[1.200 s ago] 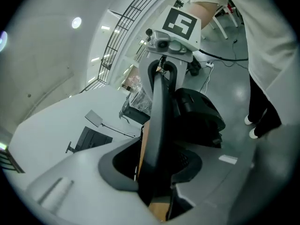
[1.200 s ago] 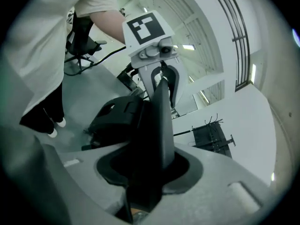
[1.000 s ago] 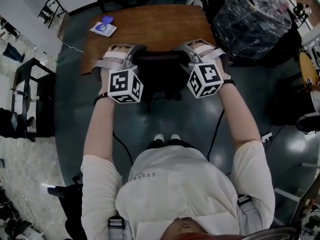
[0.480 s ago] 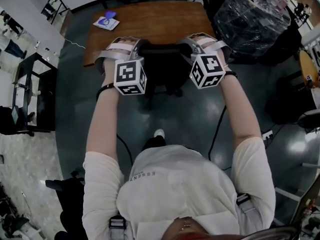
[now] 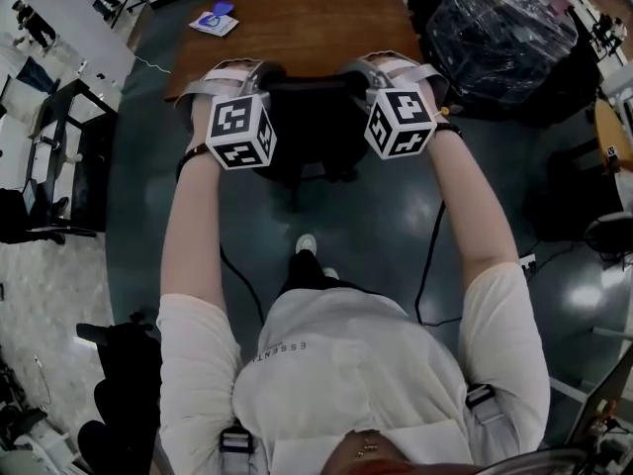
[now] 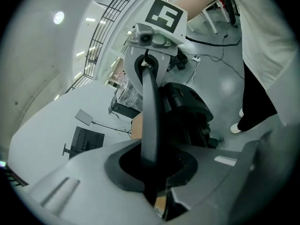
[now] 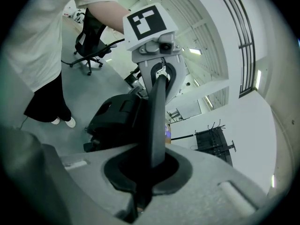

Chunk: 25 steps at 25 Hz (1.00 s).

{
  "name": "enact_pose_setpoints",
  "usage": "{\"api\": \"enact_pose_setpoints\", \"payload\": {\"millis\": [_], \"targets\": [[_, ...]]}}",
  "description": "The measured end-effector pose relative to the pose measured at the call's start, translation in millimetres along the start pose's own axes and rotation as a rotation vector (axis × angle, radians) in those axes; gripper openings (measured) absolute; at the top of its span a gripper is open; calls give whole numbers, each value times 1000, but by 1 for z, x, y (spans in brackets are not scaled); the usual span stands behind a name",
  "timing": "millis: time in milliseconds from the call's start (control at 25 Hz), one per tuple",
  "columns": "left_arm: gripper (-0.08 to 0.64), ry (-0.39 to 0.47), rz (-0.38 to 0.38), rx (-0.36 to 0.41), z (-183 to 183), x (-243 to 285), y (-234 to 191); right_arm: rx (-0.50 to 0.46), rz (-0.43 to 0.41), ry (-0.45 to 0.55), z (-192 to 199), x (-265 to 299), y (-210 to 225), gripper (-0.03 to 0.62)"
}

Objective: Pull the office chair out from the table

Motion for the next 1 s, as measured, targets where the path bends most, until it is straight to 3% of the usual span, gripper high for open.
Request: {"api": "enact_pose_setpoints", "payload": {"millis": [1000], "targets": [[82, 69, -50, -28, -47, -127, 107, 23, 53, -35, -106, -111, -81, 0]]}}
Point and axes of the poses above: the fingertips, and each gripper's own axes: x forward along the fingers, y to its right, z out of its underside, the point moved 2 cm from there along -x, backward along the fingers, and after that the axes turned 9 degrees about -x, right-handed, at the moved point
